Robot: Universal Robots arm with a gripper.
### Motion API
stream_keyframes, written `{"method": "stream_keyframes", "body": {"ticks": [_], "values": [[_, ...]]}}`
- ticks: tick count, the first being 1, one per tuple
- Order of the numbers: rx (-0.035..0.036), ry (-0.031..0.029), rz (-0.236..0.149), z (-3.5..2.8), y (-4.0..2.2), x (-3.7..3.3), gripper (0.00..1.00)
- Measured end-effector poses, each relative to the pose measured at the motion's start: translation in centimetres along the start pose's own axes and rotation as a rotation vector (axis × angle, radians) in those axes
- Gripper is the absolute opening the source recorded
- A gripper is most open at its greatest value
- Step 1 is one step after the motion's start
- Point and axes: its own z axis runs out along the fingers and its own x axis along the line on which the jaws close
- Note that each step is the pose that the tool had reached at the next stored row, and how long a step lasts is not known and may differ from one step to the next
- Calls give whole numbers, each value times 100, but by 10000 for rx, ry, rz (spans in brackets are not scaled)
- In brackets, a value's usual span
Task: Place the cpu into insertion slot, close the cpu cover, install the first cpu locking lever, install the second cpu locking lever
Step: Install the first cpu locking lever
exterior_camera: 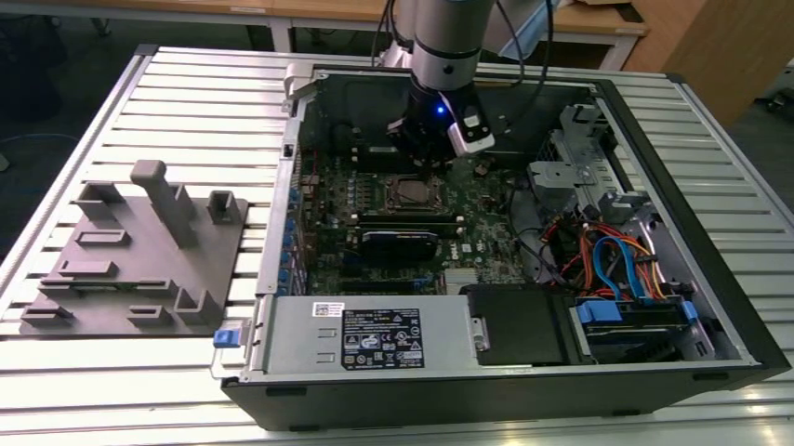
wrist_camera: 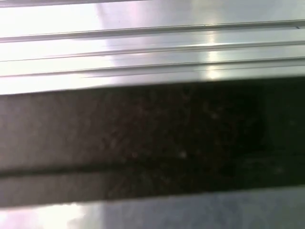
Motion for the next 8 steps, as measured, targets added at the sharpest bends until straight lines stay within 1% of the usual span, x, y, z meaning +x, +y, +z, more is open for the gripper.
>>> {"method": "stream_keyframes", "body": {"ticks": [4,8], "values": [[59,-2,-1,8,4,-2,10],[95,-5,-2,18,8,-4,10]]}}
